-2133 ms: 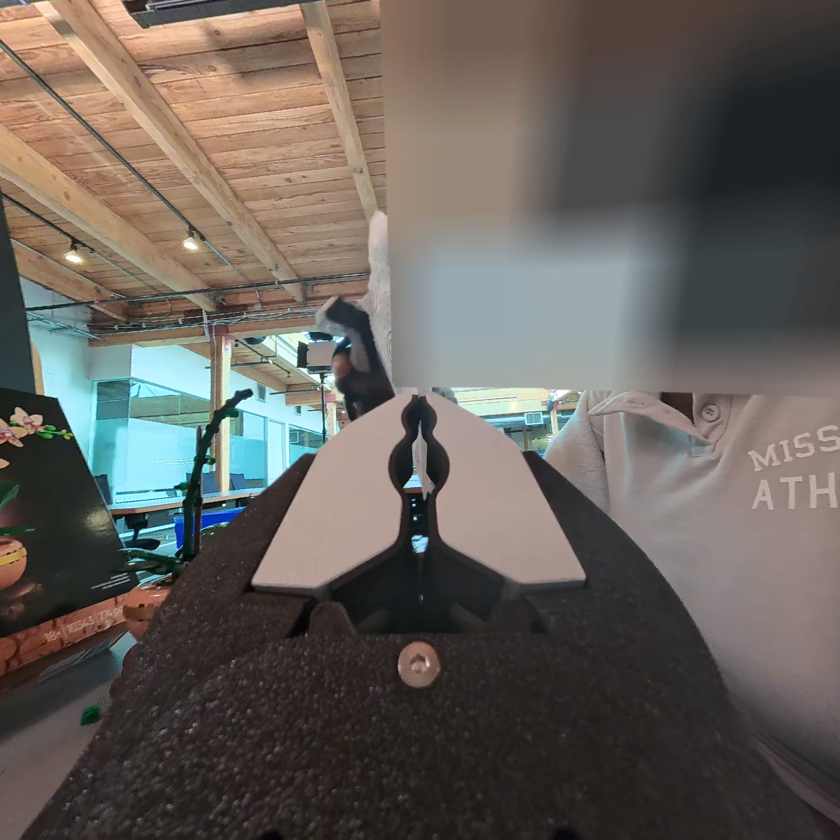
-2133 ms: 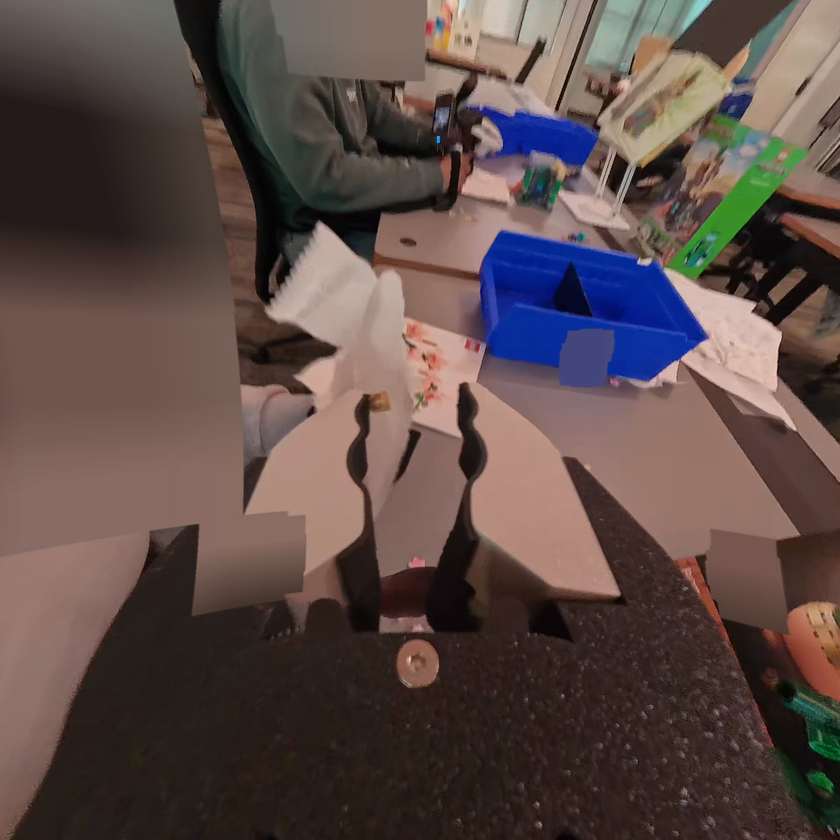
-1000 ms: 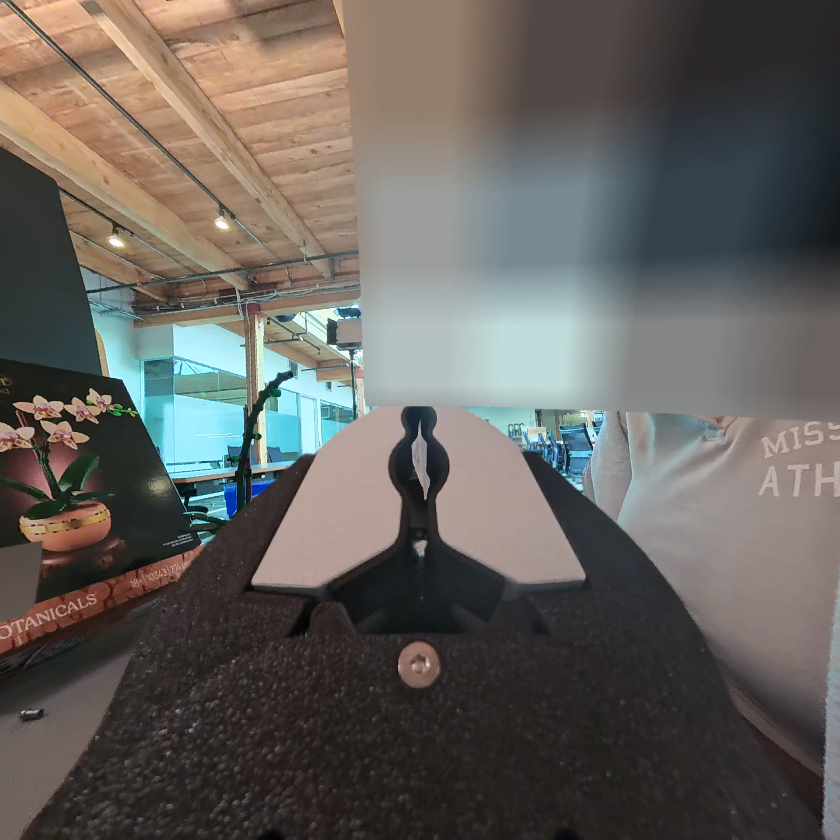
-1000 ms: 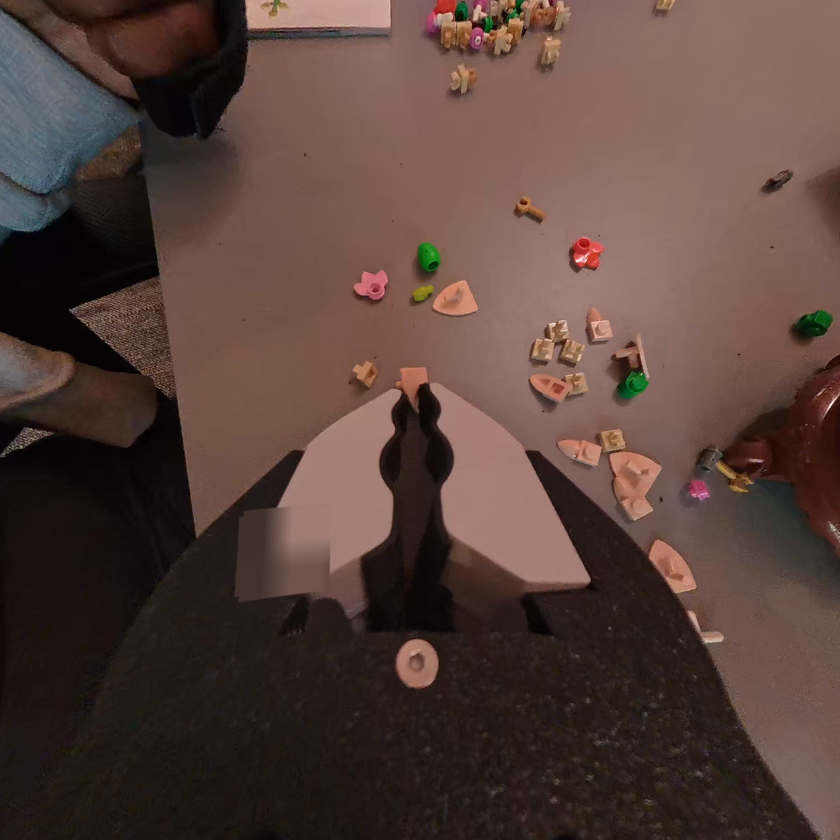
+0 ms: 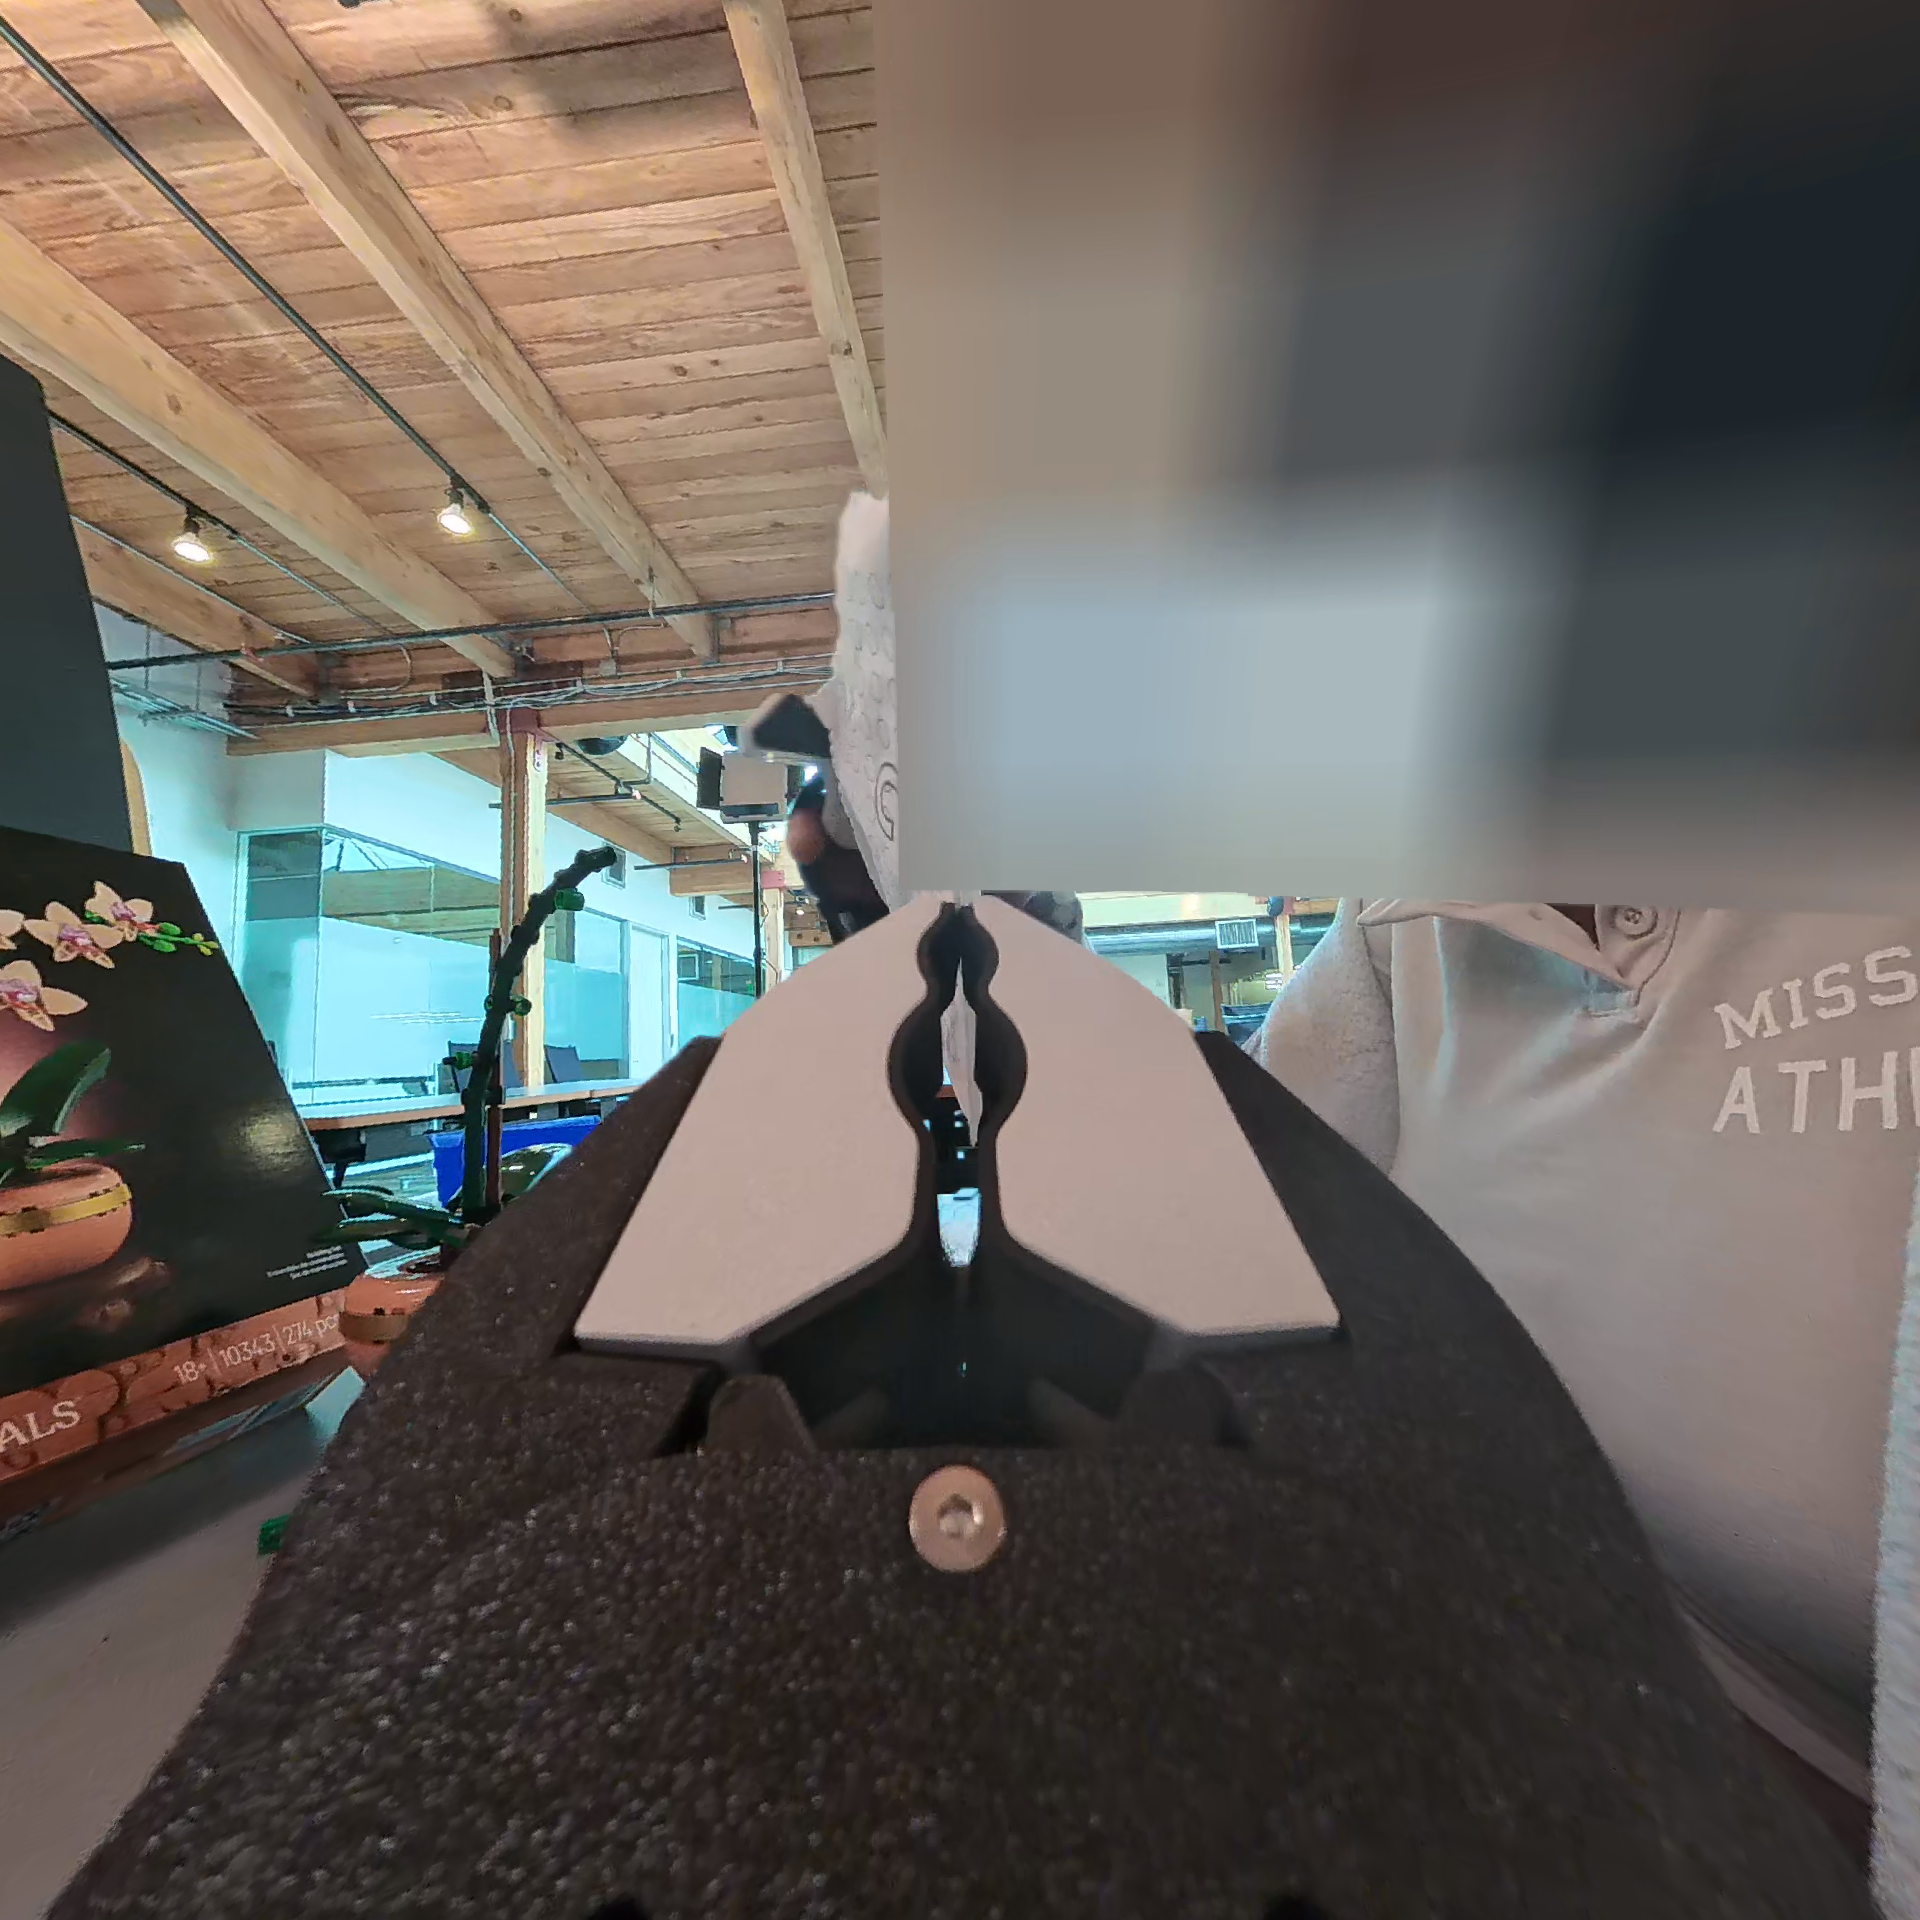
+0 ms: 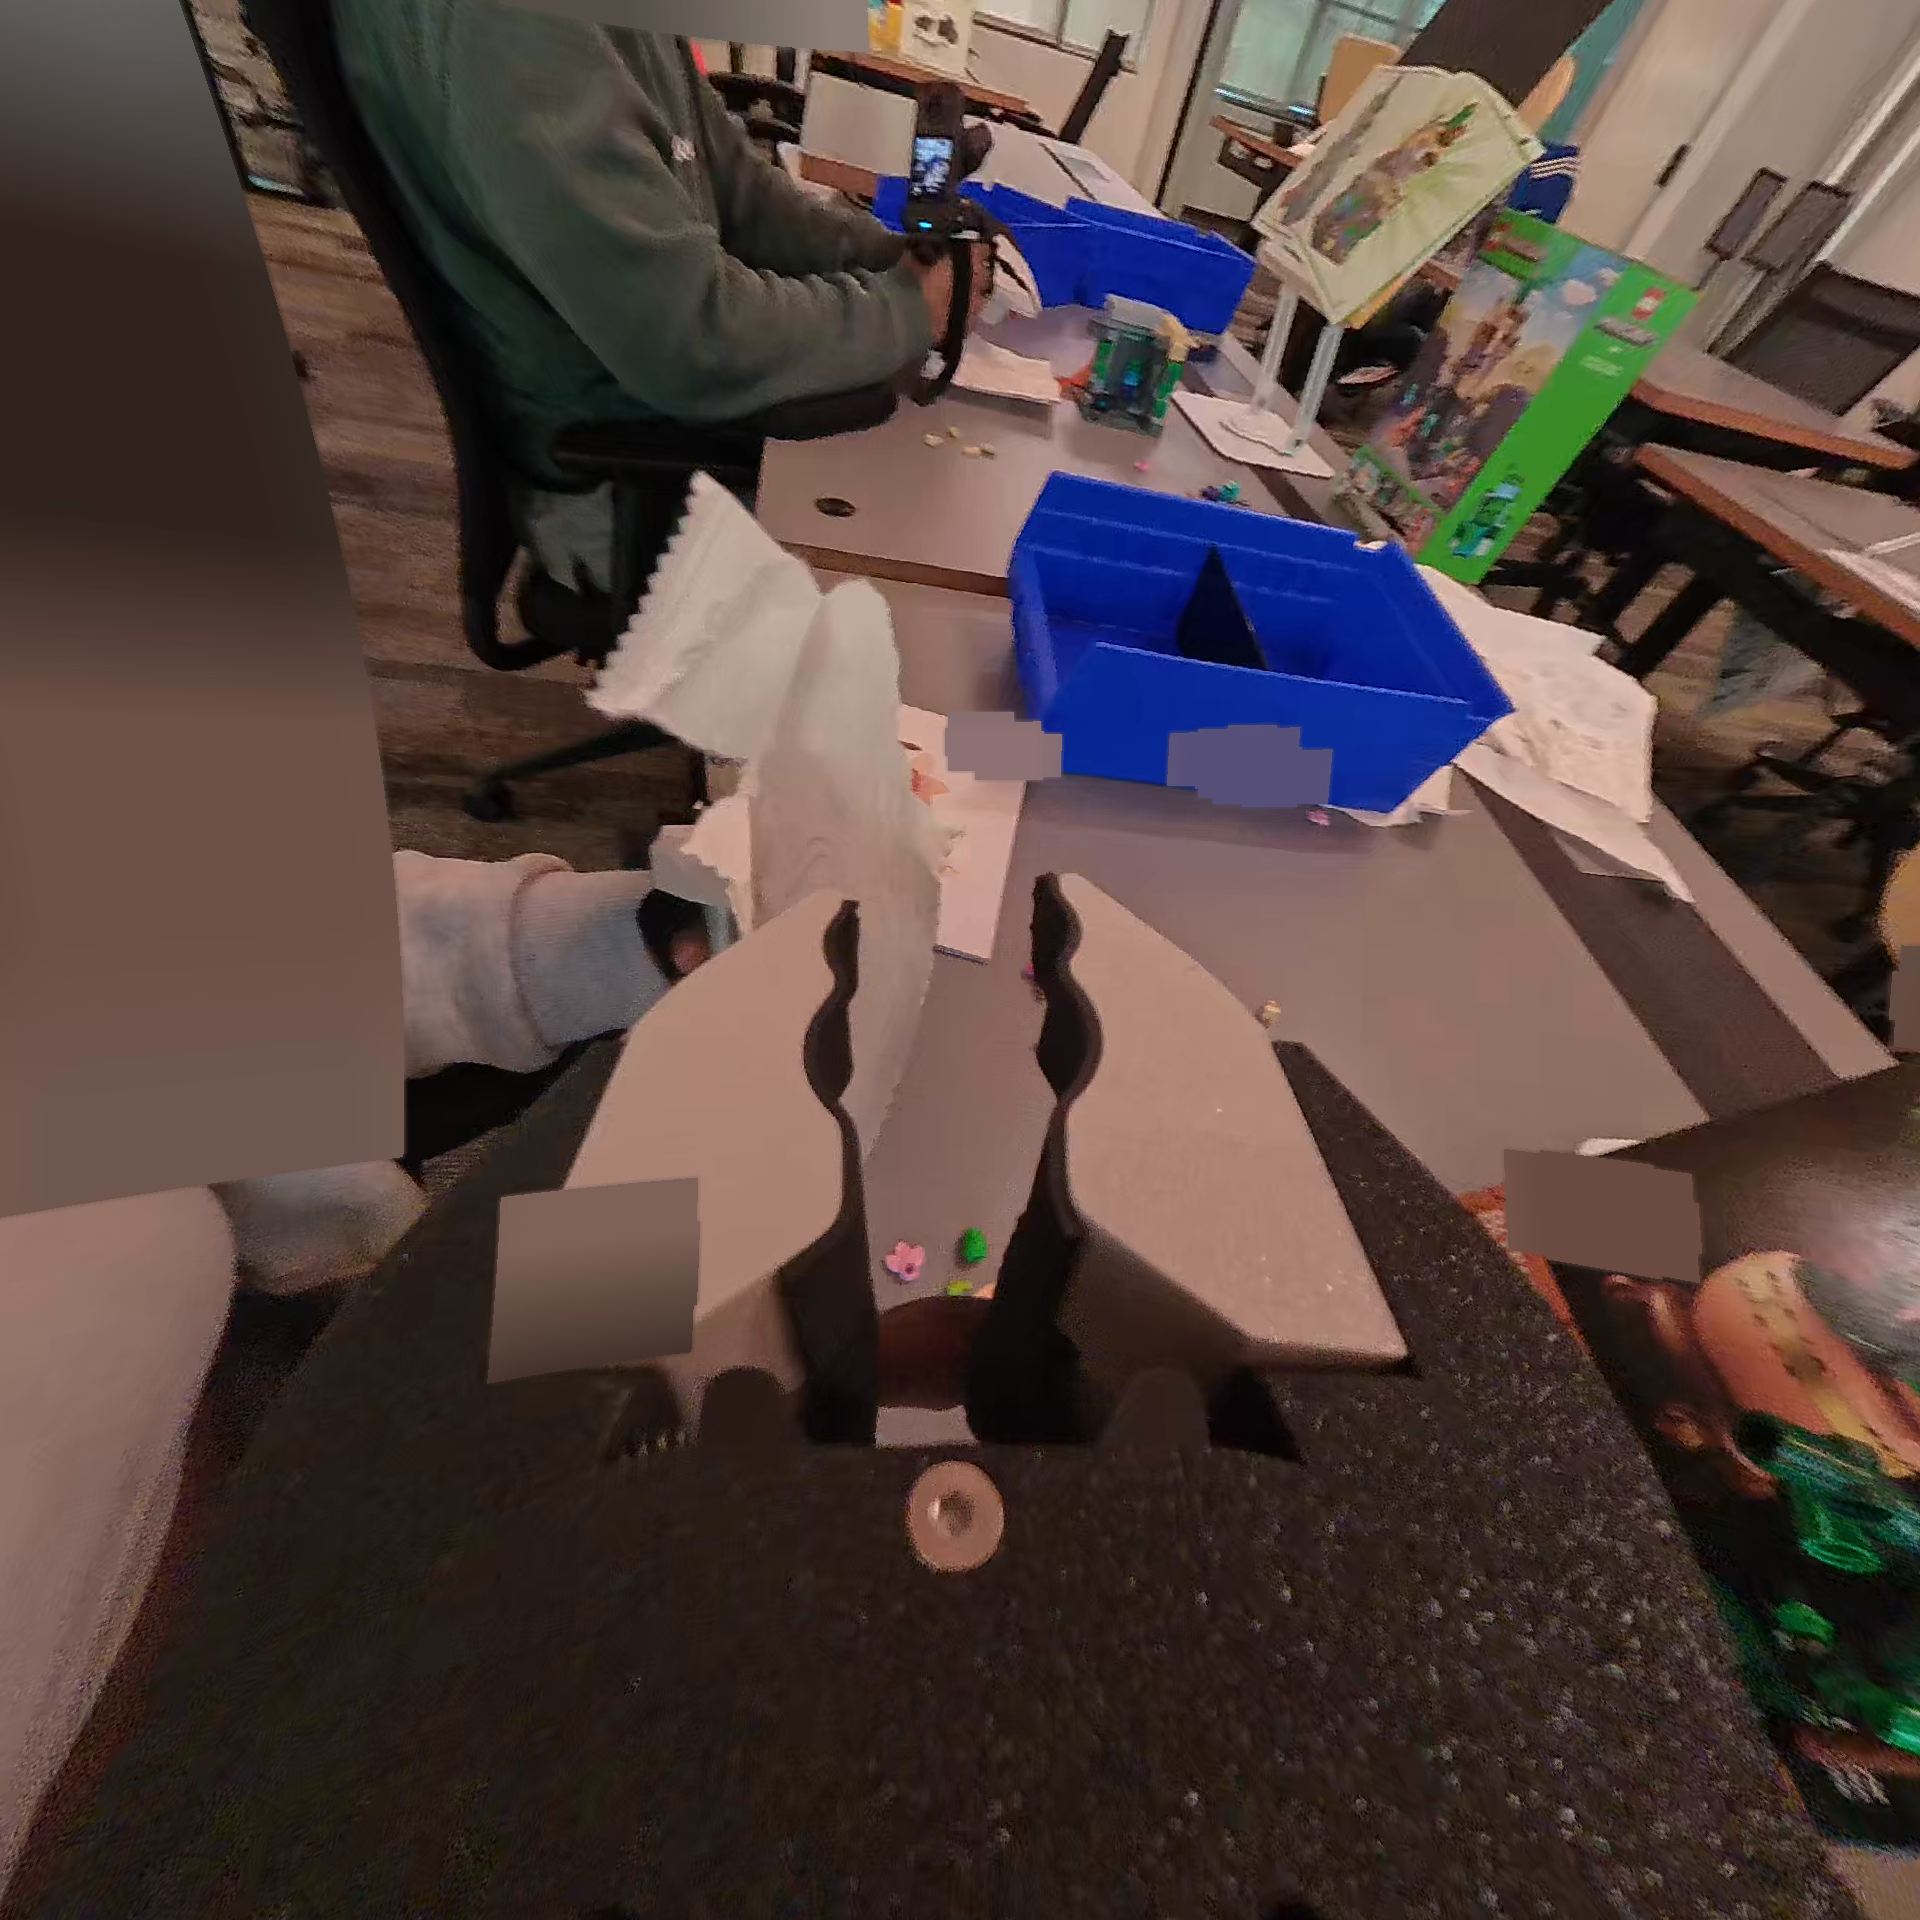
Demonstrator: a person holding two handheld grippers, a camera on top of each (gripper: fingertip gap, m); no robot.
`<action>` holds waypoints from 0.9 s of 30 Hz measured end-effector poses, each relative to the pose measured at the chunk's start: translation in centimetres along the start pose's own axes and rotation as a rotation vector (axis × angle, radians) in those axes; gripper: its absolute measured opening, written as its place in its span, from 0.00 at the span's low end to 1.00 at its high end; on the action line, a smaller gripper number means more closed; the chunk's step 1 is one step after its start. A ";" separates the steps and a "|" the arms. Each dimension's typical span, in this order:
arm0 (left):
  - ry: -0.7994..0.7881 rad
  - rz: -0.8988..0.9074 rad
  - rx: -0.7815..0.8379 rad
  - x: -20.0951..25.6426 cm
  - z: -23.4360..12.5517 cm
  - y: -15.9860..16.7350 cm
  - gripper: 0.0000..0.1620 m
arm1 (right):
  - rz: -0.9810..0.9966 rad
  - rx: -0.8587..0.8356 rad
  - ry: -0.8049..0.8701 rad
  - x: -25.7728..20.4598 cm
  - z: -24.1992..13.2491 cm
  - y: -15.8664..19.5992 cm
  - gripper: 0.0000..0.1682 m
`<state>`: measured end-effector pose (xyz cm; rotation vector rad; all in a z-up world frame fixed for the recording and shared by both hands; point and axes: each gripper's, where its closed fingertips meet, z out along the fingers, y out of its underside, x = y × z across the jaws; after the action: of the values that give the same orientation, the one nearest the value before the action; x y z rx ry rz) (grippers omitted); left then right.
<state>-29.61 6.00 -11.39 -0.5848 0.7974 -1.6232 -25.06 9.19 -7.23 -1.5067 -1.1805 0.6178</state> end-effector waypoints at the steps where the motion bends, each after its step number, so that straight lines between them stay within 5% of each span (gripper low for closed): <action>1: 0.004 -0.002 0.002 0.0 0.0 0.0 0.00 | -0.010 -0.005 0.019 0.3 -0.1 0.0 0.21; 7: -0.028 0.006 0.052 -0.6 -0.5 -1.1 0.00 | 0.013 0.018 0.060 1.3 -1.6 0.6 0.19; 13: -0.064 0.037 0.061 -1.1 -1.2 -2.0 0.00 | 0.259 -0.341 -0.035 -1.6 0.6 16.1 0.14; 16: -0.053 0.027 0.048 -0.9 -1.2 -1.6 0.00 | 0.321 -0.397 0.014 -2.1 1.7 20.3 0.11; 24: -0.043 0.018 0.019 -0.8 -1.0 -0.9 0.00 | 0.332 -0.444 0.009 -2.7 3.3 21.6 0.05; 27: -0.038 0.008 0.027 -0.8 -1.2 -0.9 0.00 | 0.328 -0.386 0.048 -1.2 2.0 19.7 0.05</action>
<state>-30.91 7.06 -11.38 -0.5911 0.7483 -1.6080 -20.36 10.25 -26.44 -2.0581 -1.0631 0.5868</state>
